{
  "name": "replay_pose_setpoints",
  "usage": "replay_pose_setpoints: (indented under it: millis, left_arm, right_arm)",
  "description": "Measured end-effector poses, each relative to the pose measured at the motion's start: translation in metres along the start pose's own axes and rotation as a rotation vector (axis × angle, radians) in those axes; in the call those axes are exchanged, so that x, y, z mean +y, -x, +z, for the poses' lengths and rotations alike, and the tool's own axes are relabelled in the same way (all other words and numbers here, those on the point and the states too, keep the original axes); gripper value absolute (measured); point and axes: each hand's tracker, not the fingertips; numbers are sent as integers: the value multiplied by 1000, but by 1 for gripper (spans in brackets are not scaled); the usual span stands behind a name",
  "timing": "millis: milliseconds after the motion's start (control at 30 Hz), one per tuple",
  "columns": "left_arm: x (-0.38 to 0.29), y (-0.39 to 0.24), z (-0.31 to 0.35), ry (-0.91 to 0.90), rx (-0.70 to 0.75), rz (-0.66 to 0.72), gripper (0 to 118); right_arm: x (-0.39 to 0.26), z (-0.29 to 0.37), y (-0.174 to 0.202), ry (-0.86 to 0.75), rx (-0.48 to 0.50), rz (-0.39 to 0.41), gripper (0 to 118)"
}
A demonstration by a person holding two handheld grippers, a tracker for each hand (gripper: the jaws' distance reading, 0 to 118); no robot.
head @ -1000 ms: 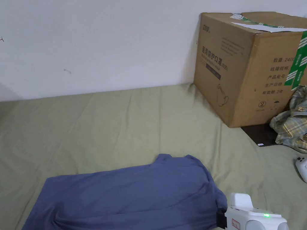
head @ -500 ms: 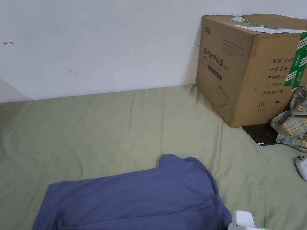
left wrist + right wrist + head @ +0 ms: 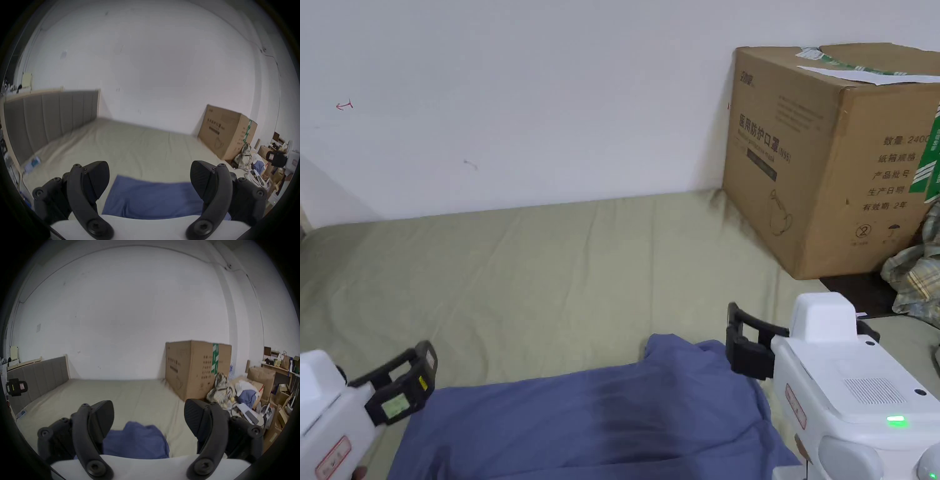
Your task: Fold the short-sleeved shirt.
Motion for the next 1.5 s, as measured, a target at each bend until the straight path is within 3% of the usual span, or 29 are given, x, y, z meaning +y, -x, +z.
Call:
replay_pose_setpoints:
  millis: [67,100,133,200,233,267,467,833,867,900,933,967,1000,1033,1200,1267,1333,1367,1400,1467,1500]
  left_arm:
    - [5,-8,0,-55,11,-30,92]
    - [6,-13,1,-72,11,-49,77]
    - [5,-15,1,-90,5,-69,63]
    - [4,-24,-1,-80,-3,-96,44]
    - [3,-24,-4,-66,-16,-94,10]
    - [0,-23,-9,-48,-9,-82,1]
    - [-12,-11,-50,67,-16,-78,0]
    - [-55,72,-224,581,37,-29,4]
    - [-63,78,-237,613,57,-17,13]
    - [-70,84,-249,640,72,-7,30]
    - [-76,89,-260,677,60,-12,63]
    - [-84,94,-272,714,70,-15,84]
    - [-92,98,-283,754,89,-32,96]
    - [-97,100,-290,770,119,-38,99]
    - [-127,111,-320,836,165,-71,99]
    - [-138,117,-329,890,184,-82,94]
    - [-146,116,-326,892,152,-61,68]
    - [-141,113,-322,850,158,-89,67]
    - [-140,111,-321,854,142,-89,59]
    - [-138,104,-316,829,103,-165,22]
    - [-136,102,-316,825,82,-170,2]
  right_arm:
    - [8,5,6,-37,-26,8,45]
    - [8,5,8,-54,-26,11,16]
    - [9,5,9,-65,-29,18,5]
    - [10,4,12,-68,-33,25,0]
    - [9,0,11,-79,-39,28,0]
    - [8,-1,8,-77,-26,21,0]
    - [0,-23,1,-31,-15,18,0]
    - [-30,-93,-4,75,-40,35,0]
    - [-33,-101,-5,89,-45,39,0]
    - [-38,-109,-4,105,-50,45,0]
    - [-41,-115,-5,116,-54,51,0]
    - [-45,-122,-6,127,-57,52,0]
    - [-49,-128,-7,139,-59,51,0]
    - [-52,-134,-7,151,-62,54,0]
    - [-72,-164,-13,213,-82,53,0]
    - [-79,-173,-17,237,-87,40,0]
    - [-85,-183,-22,263,-92,23,0]
    - [-88,-189,-26,282,-91,9,0]
    - [-92,-198,-30,313,-84,3,0]
    - [-102,-217,-37,392,-82,-11,7]
    - [-107,-229,-41,431,-77,-27,22]
